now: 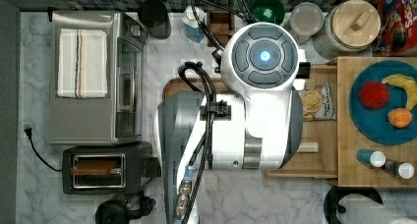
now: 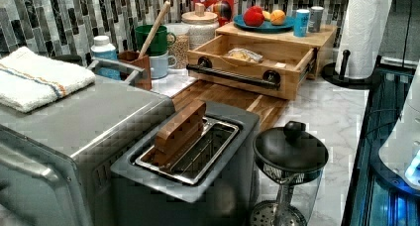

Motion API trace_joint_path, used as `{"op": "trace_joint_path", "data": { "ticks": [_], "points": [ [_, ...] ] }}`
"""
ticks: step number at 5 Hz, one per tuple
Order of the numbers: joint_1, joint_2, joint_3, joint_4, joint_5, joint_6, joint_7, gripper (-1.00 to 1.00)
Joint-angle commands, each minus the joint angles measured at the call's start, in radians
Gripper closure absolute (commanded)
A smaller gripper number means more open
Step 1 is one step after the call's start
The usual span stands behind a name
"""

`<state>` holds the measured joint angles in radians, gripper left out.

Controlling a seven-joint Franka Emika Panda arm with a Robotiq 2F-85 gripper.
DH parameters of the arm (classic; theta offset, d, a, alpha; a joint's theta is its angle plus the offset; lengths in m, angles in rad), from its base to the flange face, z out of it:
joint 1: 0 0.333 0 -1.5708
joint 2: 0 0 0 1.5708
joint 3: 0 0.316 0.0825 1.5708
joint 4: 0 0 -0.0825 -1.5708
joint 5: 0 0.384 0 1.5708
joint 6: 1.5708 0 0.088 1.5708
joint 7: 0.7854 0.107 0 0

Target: Close the drawer.

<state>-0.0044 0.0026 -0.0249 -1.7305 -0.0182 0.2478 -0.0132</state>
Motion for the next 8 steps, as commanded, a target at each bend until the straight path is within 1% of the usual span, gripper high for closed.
{"op": "trace_joint_path", "data": {
  "ticks": [1, 2, 3, 4, 5, 6, 7, 8],
  "points": [
    [0.0, 0.0, 0.0, 0.0, 0.0, 0.0, -0.001, -1.0],
    [0.001, 0.0, -0.001, 0.0, 0.0, 0.0, -0.001, -1.0],
    [0.016, -0.023, 0.011, -0.063, -0.006, 0.079, -0.119, -1.0],
    [0.053, -0.037, 0.051, -0.123, -0.043, 0.149, -0.176, -1.0],
    [0.078, -0.048, 0.08, -0.176, -0.055, 0.186, -0.264, -1.0],
    [0.089, -0.07, 0.092, -0.244, -0.015, 0.229, -0.395, -1.0],
    [0.105, -0.099, 0.098, -0.33, -0.027, 0.266, -0.483, -0.41],
    [0.093, -0.12, 0.117, -0.431, -0.068, 0.35, -0.498, 1.0]
  ]
}}
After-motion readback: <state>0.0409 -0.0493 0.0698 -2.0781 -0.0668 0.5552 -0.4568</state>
